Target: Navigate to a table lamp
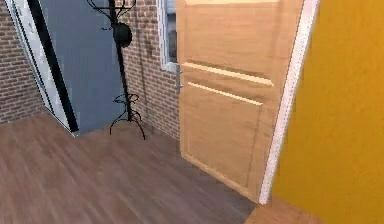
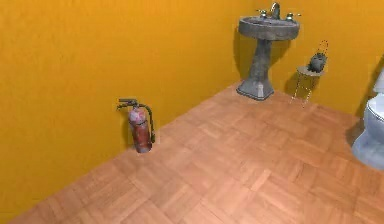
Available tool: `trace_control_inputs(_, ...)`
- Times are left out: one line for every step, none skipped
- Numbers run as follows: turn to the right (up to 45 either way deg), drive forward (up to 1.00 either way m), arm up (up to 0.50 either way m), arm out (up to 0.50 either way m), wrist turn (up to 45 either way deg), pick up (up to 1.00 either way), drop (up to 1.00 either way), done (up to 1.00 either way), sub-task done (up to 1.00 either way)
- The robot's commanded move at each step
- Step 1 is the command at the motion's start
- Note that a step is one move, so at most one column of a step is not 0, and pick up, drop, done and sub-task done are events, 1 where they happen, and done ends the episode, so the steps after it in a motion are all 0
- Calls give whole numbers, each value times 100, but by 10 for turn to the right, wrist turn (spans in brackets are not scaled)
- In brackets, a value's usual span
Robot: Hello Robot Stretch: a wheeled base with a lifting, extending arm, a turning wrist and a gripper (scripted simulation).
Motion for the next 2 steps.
trace_control_inputs(-360,0,0,0,0,0,0,0,0)
trace_control_inputs(0,100,0,0,0,0,0,0,0)
